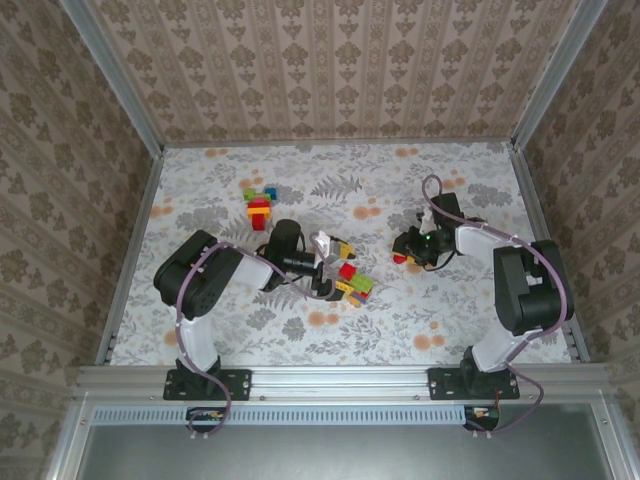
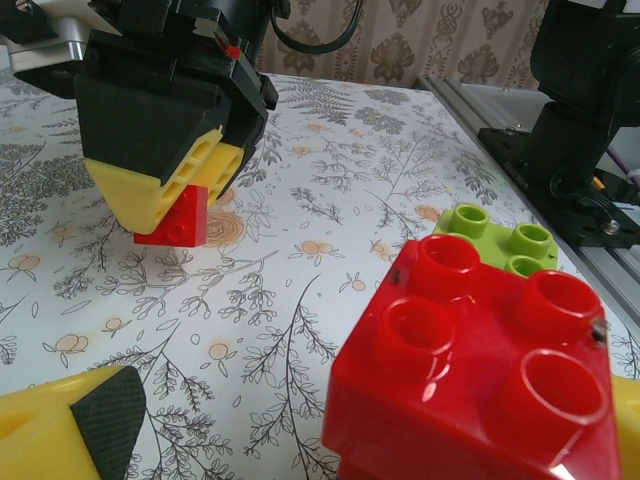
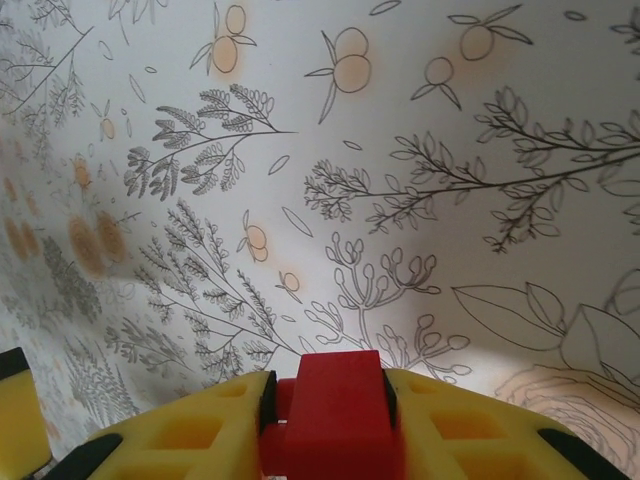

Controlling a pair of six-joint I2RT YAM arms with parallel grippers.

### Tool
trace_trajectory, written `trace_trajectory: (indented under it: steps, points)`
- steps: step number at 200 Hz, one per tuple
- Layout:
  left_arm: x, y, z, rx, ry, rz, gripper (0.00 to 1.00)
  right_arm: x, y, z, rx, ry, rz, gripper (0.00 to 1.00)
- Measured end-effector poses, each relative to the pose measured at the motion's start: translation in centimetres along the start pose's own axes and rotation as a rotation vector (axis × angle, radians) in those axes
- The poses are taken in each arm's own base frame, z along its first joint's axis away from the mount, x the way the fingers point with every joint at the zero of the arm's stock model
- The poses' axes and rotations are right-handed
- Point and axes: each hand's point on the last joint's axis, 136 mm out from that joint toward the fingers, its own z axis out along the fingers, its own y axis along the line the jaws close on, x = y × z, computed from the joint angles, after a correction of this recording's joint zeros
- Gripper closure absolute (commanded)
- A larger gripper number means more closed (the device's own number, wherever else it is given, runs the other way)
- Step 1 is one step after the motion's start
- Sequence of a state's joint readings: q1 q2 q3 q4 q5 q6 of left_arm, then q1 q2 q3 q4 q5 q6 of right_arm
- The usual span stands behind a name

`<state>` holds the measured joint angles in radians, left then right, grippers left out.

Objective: Assemble a carrot with lego

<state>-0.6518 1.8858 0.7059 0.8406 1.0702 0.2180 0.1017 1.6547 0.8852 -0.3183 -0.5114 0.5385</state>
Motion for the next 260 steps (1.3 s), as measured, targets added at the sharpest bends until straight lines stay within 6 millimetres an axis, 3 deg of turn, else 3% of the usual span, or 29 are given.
trace_trajectory:
  steps: [117,260]
  points:
    - [0.0,0.0,0.0,0.000,0.000,0.000,0.00,1.0,-3.5,-1.6,0.206,-0.016,-0.040,0.58]
    - [0.0,0.0,0.0,0.000,0.001,-0.003,0.00,2.1,-3.6,-3.1,0.253,-0.002,-0.068,0.75]
